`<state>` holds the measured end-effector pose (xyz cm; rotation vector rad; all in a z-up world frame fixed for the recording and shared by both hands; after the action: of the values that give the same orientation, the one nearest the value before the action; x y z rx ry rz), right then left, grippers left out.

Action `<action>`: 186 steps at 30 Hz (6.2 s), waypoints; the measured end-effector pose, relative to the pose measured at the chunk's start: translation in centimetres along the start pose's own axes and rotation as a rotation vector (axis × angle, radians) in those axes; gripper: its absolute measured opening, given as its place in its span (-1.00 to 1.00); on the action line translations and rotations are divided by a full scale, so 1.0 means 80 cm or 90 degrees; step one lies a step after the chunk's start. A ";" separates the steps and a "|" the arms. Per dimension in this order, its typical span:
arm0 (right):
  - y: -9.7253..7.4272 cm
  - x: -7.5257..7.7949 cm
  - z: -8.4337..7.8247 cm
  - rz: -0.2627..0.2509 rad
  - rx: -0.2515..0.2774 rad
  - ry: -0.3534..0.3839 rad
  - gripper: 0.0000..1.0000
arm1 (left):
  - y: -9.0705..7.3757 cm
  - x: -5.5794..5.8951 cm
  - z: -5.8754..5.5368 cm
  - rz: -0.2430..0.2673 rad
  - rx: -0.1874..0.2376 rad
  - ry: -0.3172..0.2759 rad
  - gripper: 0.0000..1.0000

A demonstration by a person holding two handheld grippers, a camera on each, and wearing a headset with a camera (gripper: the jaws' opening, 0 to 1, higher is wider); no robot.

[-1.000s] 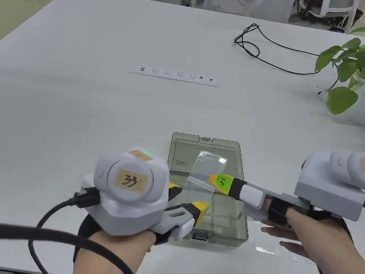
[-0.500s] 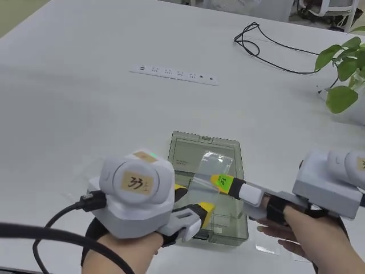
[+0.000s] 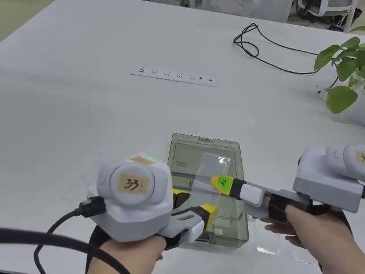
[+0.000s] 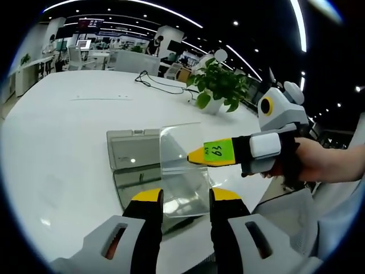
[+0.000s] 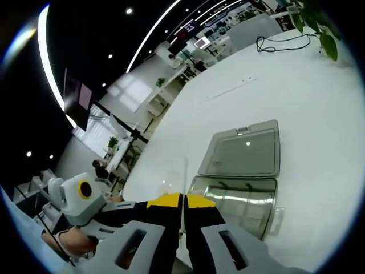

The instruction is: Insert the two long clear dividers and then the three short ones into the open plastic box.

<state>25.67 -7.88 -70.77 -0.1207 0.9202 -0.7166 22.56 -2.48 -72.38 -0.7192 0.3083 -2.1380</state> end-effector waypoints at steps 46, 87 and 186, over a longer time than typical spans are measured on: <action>-0.027 0.019 0.003 -0.118 -0.116 0.037 -0.97 | -0.006 -0.038 0.007 -0.084 0.016 0.249 0.97; 0.006 0.076 0.006 -0.291 -0.361 0.151 -0.97 | -0.006 -0.060 -0.007 -0.104 0.031 0.249 0.81; 0.050 0.082 -0.028 -0.367 -0.447 -0.009 -0.93 | -0.009 -0.069 -0.026 -0.113 0.015 0.203 0.64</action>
<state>28.58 -8.42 -78.18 -1.0429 1.1035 -0.8852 23.50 2.22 -75.84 -0.4022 0.3992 -2.4227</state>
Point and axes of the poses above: the centre of the closed fingertips' face, and the gripper's own axes: y roughly forward along the fingers, x roughly to its right, z roughly out of its top, the point moved 3 cm from there along -y, roughly backward along the fingers, and after that the axes turned 4 degrees about x, right-handed, at the moved point
